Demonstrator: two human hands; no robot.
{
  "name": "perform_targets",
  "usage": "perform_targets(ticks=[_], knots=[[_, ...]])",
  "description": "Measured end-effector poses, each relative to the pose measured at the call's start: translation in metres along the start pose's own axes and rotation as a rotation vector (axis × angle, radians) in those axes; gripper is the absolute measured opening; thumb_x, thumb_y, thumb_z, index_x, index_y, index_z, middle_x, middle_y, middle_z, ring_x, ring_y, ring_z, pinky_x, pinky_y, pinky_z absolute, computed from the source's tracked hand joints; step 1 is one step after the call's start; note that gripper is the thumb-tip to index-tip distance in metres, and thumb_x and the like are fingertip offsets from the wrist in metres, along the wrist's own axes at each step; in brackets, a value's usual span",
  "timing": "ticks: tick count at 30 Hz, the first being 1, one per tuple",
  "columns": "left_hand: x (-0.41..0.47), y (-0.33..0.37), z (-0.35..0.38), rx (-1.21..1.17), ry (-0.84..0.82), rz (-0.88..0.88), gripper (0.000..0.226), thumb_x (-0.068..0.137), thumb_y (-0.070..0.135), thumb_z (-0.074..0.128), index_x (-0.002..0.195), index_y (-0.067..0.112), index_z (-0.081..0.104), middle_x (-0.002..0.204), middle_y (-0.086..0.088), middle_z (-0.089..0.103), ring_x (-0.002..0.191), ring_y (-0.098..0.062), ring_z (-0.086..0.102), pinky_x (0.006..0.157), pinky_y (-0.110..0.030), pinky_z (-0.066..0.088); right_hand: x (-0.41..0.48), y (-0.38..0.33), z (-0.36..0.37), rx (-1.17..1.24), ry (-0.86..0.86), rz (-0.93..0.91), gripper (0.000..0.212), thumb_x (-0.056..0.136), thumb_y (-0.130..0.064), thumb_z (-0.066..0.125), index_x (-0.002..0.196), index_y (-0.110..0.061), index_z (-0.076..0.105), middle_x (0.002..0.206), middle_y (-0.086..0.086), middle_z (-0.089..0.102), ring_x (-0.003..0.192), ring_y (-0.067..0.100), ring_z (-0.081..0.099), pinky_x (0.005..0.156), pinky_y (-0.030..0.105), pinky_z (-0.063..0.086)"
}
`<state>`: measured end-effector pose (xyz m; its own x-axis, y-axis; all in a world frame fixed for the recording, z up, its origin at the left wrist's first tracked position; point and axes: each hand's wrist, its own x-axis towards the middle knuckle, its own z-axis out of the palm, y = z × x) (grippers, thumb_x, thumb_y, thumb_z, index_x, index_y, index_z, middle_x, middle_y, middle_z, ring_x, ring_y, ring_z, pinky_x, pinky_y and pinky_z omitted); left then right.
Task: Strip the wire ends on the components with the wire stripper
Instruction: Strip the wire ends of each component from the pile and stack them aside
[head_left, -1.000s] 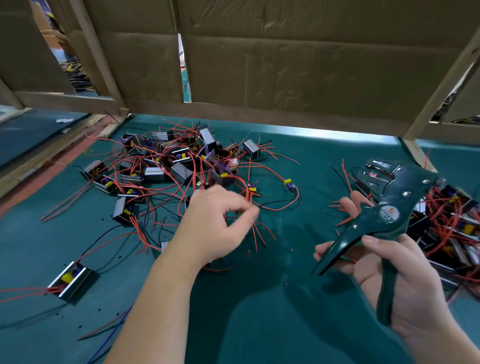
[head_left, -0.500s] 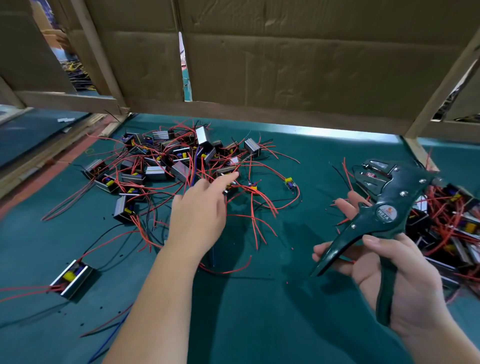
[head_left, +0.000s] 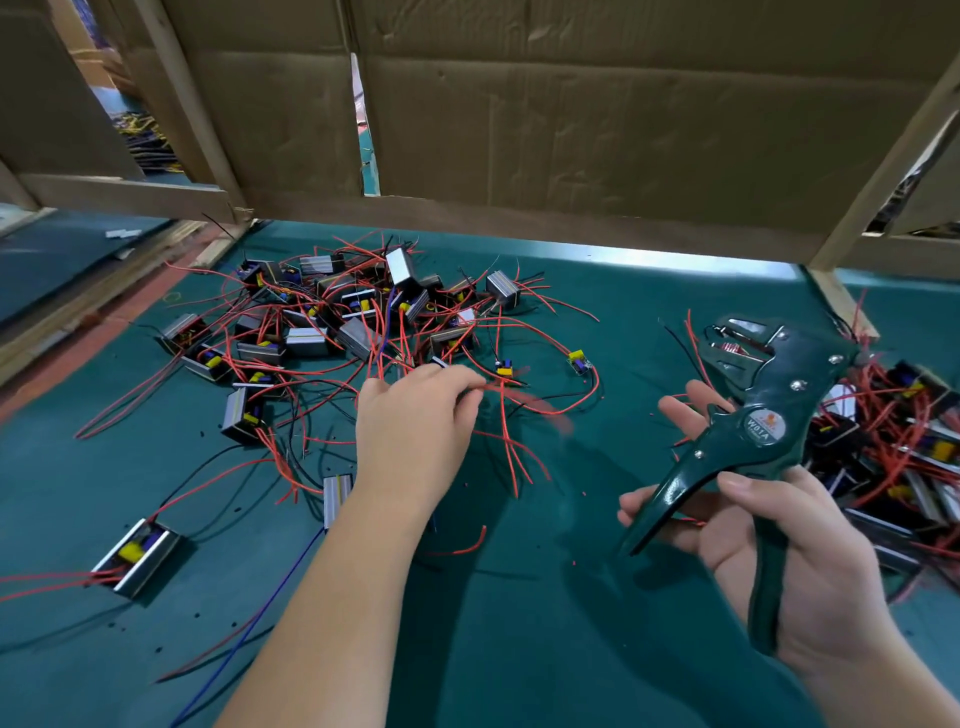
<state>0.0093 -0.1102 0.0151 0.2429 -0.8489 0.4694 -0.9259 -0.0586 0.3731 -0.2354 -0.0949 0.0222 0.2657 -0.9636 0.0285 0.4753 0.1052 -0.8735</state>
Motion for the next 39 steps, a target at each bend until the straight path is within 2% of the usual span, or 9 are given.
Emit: perform_targets(ticks=[4, 6, 10, 14, 17, 20, 25, 32, 39], knots=[[-0.003, 0.003, -0.003, -0.501, 0.274, -0.173, 0.011, 0.096, 0.027, 0.050, 0.101, 0.025, 0.060, 0.075, 0.009, 0.072, 0.055, -0.012, 0.060, 0.062, -0.033, 0.048, -0.001, -0.001, 0.001, 0.007, -0.005, -0.005, 0.051, 0.071, -0.012, 0.051, 0.120, -0.016, 0.065, 0.135, 0.006, 0.058, 0.071, 0.049, 0.066, 0.067, 0.058, 0.055], [-0.003, 0.005, -0.008, -0.697, 0.407, -0.219, 0.007, 0.098, 0.027, 0.047, 0.101, 0.026, 0.054, 0.079, 0.013, 0.071, 0.052, -0.009, 0.061, 0.058, -0.030, 0.050, -0.002, -0.001, 0.001, 0.013, -0.006, -0.002, 0.051, 0.072, -0.010, 0.049, 0.120, -0.015, 0.064, 0.135, 0.007, 0.058, 0.071, 0.049, 0.066, 0.066, 0.057, 0.055], [-0.006, 0.009, -0.014, -0.556, 0.386, 0.091, 0.012, 0.098, 0.018, 0.052, 0.099, 0.016, 0.064, 0.085, 0.005, 0.069, 0.064, -0.014, 0.061, 0.060, -0.024, 0.047, -0.002, -0.003, 0.002, 0.008, -0.026, -0.005, 0.054, 0.064, -0.020, 0.060, 0.118, -0.018, 0.067, 0.134, 0.005, 0.059, 0.071, 0.048, 0.066, 0.067, 0.058, 0.055], [-0.009, 0.021, -0.012, -0.284, 0.194, 0.335, 0.016, 0.087, 0.002, 0.060, 0.094, 0.010, 0.072, 0.087, -0.006, 0.069, 0.081, -0.032, 0.060, 0.072, -0.040, 0.049, -0.001, -0.004, 0.003, 0.006, -0.027, 0.000, 0.056, 0.062, -0.022, 0.060, 0.118, -0.019, 0.067, 0.134, 0.006, 0.059, 0.071, 0.047, 0.066, 0.068, 0.058, 0.055], [-0.011, 0.033, -0.012, -0.269, 0.096, 0.437, 0.015, 0.089, 0.007, 0.057, 0.094, 0.009, 0.071, 0.092, -0.010, 0.067, 0.086, -0.036, 0.056, 0.075, -0.046, 0.048, -0.002, -0.004, 0.004, 0.019, -0.020, -0.003, 0.054, 0.066, -0.016, 0.055, 0.119, -0.014, 0.065, 0.135, 0.008, 0.058, 0.071, 0.048, 0.066, 0.068, 0.059, 0.055], [-0.016, 0.042, -0.013, -0.332, -0.049, 0.434, 0.014, 0.089, 0.018, 0.058, 0.095, 0.009, 0.065, 0.098, -0.011, 0.059, 0.086, -0.033, 0.051, 0.074, -0.048, 0.045, -0.001, -0.007, 0.004, 0.042, -0.029, 0.021, 0.060, 0.062, -0.018, 0.061, 0.122, -0.011, 0.063, 0.137, 0.011, 0.056, 0.072, 0.049, 0.065, 0.067, 0.058, 0.054], [-0.020, 0.045, -0.020, -0.384, -0.140, 0.410, 0.036, 0.080, 0.047, 0.056, 0.091, 0.012, 0.059, 0.099, -0.002, 0.052, 0.086, -0.026, 0.049, 0.075, -0.044, 0.042, -0.002, -0.012, 0.007, 0.069, -0.083, 0.072, 0.083, 0.048, -0.034, 0.085, 0.124, -0.008, 0.062, 0.136, 0.016, 0.055, 0.078, 0.048, 0.065, 0.067, 0.055, 0.054], [-0.018, 0.046, -0.016, -0.328, -0.049, 0.393, 0.019, 0.093, 0.024, 0.054, 0.087, 0.010, 0.064, 0.094, -0.005, 0.055, 0.080, -0.029, 0.051, 0.069, -0.045, 0.044, 0.000, -0.012, 0.006, 0.072, -0.095, 0.097, 0.080, 0.053, -0.026, 0.080, 0.128, -0.009, 0.058, 0.124, 0.027, 0.059, 0.073, 0.050, 0.064, 0.072, 0.061, 0.053], [-0.018, 0.045, -0.010, -0.323, 0.060, 0.417, 0.020, 0.090, 0.022, 0.057, 0.078, 0.008, 0.066, 0.087, -0.006, 0.057, 0.078, -0.030, 0.054, 0.067, -0.044, 0.044, 0.002, -0.013, 0.005, 0.078, -0.118, 0.099, 0.087, 0.049, -0.032, 0.085, 0.128, -0.007, 0.058, 0.128, 0.027, 0.057, 0.073, 0.050, 0.064, 0.072, 0.060, 0.053]])
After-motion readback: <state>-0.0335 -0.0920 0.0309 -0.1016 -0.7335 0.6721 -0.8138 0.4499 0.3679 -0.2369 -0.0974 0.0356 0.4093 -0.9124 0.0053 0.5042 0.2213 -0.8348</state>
